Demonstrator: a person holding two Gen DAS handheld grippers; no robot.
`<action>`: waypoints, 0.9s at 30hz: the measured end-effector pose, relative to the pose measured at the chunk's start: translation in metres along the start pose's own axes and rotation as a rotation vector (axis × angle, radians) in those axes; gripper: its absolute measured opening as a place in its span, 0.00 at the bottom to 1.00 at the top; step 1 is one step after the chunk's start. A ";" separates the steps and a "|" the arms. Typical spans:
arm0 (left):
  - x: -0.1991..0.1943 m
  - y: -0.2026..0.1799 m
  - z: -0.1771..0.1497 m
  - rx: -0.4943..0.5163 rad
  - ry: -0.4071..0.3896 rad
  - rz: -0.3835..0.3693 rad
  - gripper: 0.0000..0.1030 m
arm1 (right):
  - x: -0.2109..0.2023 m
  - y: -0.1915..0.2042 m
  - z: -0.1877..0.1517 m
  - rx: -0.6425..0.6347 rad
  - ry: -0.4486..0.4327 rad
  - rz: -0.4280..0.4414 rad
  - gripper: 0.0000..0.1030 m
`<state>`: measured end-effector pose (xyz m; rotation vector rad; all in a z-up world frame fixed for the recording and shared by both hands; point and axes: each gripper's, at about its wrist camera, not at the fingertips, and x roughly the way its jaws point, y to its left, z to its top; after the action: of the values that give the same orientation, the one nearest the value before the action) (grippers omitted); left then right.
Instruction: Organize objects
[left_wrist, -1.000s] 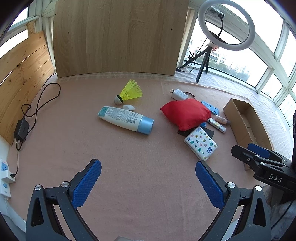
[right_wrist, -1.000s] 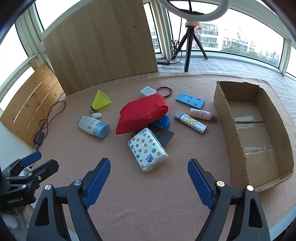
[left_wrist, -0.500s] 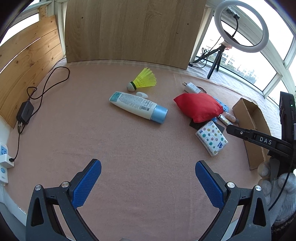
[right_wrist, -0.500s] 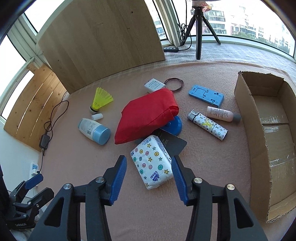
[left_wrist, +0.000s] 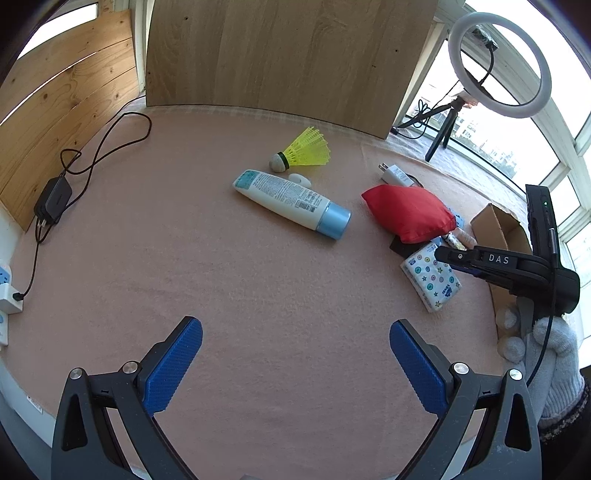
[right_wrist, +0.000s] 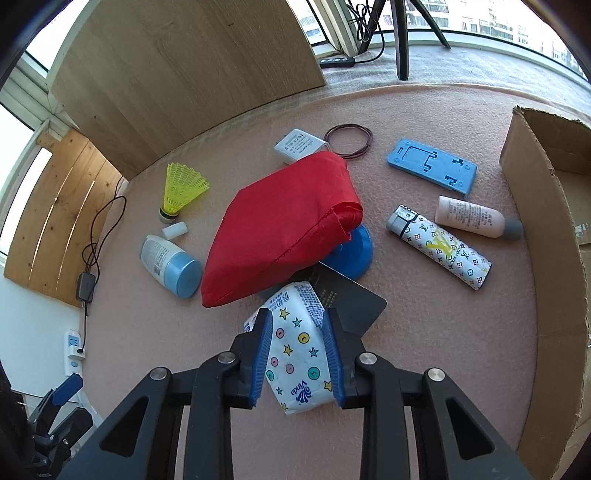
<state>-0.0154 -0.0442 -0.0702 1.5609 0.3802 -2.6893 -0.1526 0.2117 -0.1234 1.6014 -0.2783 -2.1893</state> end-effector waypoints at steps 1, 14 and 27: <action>0.000 0.000 0.000 0.001 -0.001 0.004 0.99 | 0.002 -0.001 0.000 0.005 0.009 0.007 0.22; 0.012 -0.004 -0.003 0.030 0.012 0.010 0.99 | 0.017 0.014 -0.035 0.022 0.093 0.090 0.19; 0.034 -0.034 -0.007 0.162 0.029 -0.048 0.99 | 0.003 0.019 -0.062 0.065 0.095 0.137 0.40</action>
<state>-0.0304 -0.0058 -0.0954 1.6521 0.2075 -2.8002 -0.0906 0.1986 -0.1388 1.6643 -0.4217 -2.0148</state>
